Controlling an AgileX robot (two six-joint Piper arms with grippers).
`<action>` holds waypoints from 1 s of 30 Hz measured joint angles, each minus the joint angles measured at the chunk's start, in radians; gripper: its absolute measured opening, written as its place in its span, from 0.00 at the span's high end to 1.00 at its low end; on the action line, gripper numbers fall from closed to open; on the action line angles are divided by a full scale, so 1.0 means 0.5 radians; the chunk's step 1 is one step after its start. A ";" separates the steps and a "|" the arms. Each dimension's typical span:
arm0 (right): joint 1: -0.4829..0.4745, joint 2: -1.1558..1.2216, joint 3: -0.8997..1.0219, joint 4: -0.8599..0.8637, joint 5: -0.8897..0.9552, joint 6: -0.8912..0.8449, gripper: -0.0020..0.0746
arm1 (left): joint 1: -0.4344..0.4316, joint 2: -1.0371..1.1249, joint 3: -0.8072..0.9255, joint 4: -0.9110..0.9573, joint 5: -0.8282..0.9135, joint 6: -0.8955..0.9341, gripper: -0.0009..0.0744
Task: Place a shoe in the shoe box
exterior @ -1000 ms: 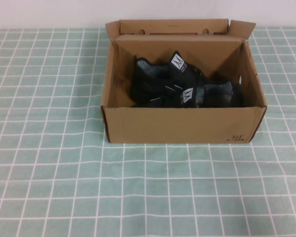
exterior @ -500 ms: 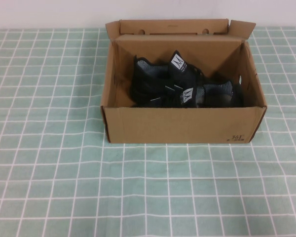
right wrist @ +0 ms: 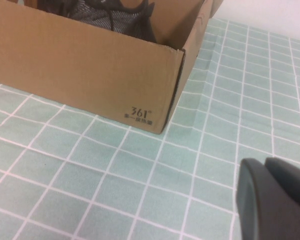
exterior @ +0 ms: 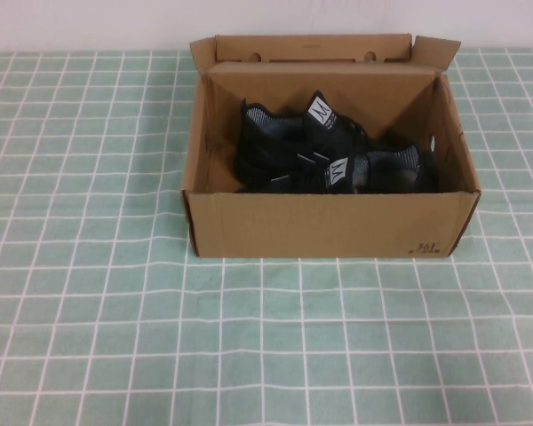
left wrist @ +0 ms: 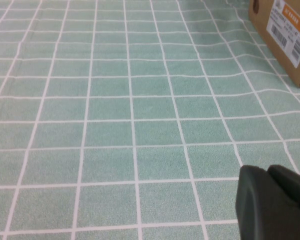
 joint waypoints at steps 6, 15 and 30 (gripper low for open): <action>0.000 0.000 0.000 0.000 0.000 0.000 0.98 | 0.000 0.000 0.000 0.000 0.000 0.000 0.99; 0.000 0.000 0.000 0.000 0.000 0.000 0.98 | 0.000 0.000 0.000 0.000 0.000 0.000 0.99; -0.200 -0.014 0.000 0.000 0.000 0.000 0.98 | 0.000 0.000 0.000 0.001 0.000 0.000 0.99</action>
